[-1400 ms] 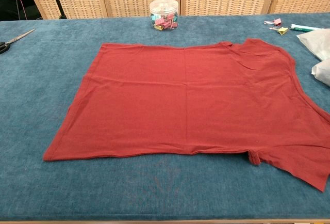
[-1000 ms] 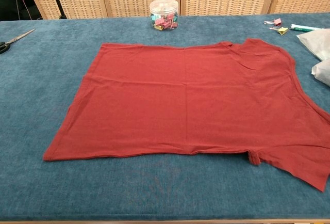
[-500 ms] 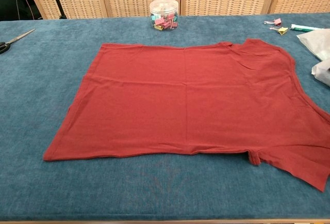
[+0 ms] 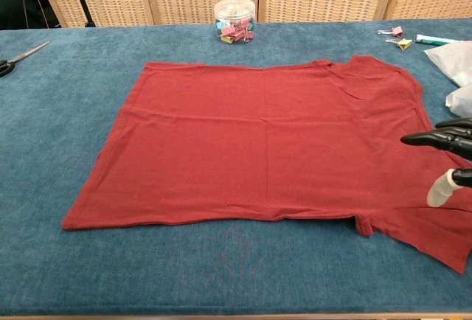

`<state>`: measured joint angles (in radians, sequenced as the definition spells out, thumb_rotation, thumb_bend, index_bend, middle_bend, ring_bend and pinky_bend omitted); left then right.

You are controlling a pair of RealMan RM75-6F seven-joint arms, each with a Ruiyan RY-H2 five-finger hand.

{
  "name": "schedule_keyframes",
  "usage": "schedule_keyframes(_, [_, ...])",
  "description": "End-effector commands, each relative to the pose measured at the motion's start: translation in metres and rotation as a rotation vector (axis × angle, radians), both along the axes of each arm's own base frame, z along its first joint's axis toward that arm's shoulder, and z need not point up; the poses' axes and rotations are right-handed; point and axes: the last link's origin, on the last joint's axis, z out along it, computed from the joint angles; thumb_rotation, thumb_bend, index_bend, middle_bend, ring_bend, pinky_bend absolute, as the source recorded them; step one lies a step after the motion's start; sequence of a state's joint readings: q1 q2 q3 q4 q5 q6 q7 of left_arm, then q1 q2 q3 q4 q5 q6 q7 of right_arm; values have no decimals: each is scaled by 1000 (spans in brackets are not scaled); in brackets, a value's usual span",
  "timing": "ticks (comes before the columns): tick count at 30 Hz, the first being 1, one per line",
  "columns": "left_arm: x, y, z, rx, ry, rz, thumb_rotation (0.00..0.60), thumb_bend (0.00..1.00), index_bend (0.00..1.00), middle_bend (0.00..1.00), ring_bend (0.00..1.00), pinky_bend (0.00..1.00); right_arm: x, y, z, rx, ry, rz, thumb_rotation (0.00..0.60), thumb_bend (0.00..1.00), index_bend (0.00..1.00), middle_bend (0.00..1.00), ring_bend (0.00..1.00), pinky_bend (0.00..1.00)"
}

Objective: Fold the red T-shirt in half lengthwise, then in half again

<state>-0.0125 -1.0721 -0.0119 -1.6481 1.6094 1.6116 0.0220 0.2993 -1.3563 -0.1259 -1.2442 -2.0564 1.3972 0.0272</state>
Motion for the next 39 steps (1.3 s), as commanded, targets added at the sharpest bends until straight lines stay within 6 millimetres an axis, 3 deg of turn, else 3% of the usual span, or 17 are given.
schedule_keyframes(1, [-1,1,0,-2,3,2,600,0,0,0,0,0,-2,-2,-5,-2,21,1,600,0,355,0,0,0])
schedule_keyframes(17, [-4,1,-1,-5,11,17,600,0,0,0,0,0,-10,-9,-26,-6,74,-13,600,7,371,0,0,0])
schedule_keyframes(26, [-5,3,-2,-9,13,21,600,0,0,0,0,0,-9,-13,-33,-17,68,-17,600,144,389,0,0,0])
schedule_keyframes(34, [-5,3,-3,-10,12,22,600,0,0,0,0,0,-6,-16,-35,-41,49,-21,600,369,407,2,0,0])
schedule_keyframes(39, [-5,3,-4,-15,14,24,600,0,0,0,0,0,-6,-18,-36,-52,35,-27,600,430,423,6,0,0])
